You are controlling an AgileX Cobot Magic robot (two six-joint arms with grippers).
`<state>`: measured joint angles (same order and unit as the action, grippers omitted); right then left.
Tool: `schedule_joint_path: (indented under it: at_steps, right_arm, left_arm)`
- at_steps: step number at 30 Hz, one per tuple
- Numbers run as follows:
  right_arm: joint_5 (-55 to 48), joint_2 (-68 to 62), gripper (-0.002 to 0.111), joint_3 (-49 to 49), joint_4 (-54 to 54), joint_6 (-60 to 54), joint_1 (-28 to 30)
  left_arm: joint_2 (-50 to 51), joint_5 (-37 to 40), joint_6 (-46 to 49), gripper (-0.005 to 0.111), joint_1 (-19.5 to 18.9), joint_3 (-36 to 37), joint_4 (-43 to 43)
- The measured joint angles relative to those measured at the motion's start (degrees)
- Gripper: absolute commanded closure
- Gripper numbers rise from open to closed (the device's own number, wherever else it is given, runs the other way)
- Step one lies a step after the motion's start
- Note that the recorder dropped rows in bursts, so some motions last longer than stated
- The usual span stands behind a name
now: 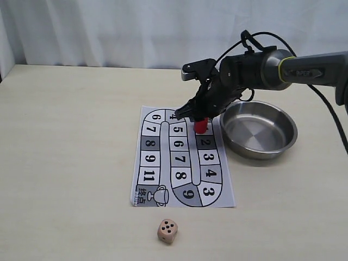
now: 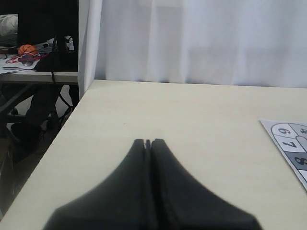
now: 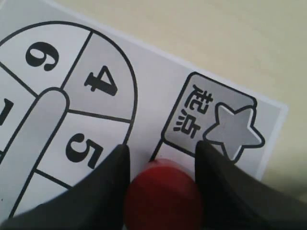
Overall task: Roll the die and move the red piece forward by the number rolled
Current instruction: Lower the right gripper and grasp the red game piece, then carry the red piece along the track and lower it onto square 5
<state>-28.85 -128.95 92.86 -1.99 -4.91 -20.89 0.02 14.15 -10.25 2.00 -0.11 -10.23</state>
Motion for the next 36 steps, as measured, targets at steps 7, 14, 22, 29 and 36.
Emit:
schedule_joint_path:
  at_steps: [7,14,22,29,36]
  right_arm:
    - [0.0,0.0,0.104,0.0,0.0,0.0,0.0]
    - [-3.12,2.13,0.104,0.0,-0.04,1.04,0.0]
    - [-4.25,5.2,0.104,-2.49,-0.04,1.14,-0.69]
    - [1.4,5.34,0.104,-8.98,-0.04,1.26,-0.69]
    - [3.43,5.25,0.104,-9.8,-0.04,1.26,-0.69]
  left_arm:
    - [0.0,0.0,0.0,0.107,0.0,0.0,0.0]
    - [0.0,0.0,0.0,0.107,0.0,0.0,0.0]
    - [0.0,0.0,0.0,0.107,0.0,0.0,0.0]
    - [0.0,0.0,0.0,0.107,0.0,0.0,0.0]
    - [0.0,0.0,0.0,0.107,0.0,0.0,0.0]
